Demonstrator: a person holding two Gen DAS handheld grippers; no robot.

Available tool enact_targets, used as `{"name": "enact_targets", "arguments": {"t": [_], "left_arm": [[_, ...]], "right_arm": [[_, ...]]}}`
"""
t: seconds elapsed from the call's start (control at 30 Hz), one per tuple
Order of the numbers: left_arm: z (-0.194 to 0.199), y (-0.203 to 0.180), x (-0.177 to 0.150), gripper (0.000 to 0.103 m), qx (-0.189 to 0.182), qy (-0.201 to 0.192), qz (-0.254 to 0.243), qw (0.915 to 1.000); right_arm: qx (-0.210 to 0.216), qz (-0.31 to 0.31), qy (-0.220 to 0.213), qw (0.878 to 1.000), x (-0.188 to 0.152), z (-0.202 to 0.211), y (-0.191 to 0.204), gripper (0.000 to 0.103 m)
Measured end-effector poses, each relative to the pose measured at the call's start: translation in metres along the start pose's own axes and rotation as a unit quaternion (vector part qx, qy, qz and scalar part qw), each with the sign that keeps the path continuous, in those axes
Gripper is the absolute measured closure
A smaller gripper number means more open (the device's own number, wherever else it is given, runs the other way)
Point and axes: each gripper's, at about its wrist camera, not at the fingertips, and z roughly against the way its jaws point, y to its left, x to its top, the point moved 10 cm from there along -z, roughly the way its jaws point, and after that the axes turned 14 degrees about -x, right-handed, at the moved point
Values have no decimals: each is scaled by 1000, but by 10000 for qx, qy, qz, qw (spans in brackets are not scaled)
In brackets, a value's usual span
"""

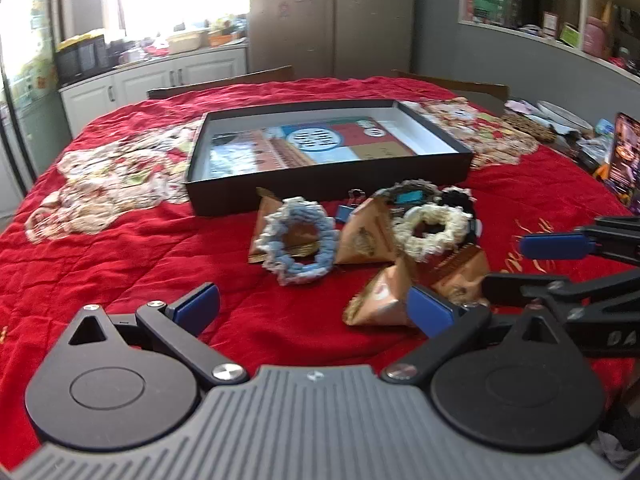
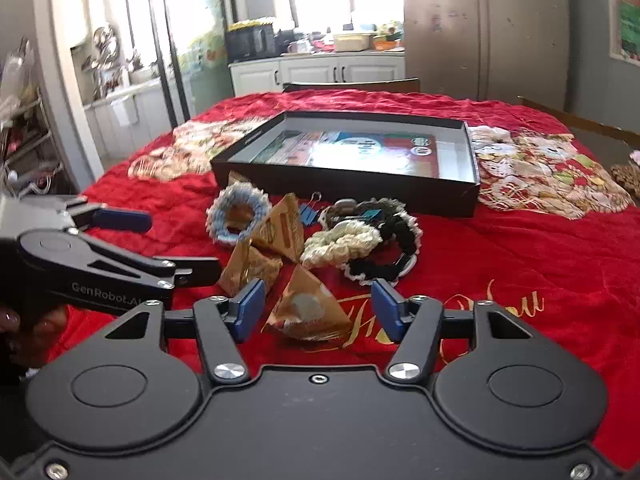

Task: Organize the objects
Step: 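Close the left tool on a brown paper packet while the right tool grasps another packet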

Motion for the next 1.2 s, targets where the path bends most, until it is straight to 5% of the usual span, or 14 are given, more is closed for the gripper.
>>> {"name": "enact_targets", "arguments": {"t": [0.77, 1.0, 1.2], "left_arm": [[-32, -16, 0, 17, -967, 396, -28, 9945], [-46, -18, -7, 27, -1092, 617, 53, 9921], [-48, -18, -5, 47, -1013, 555, -28, 9933]], "right_arm": [[308, 779, 212, 9963, -15, -31, 12, 66], [230, 829, 208, 9961, -16, -31, 4, 67], [241, 829, 203, 9961, -16, -31, 2, 70]]}}
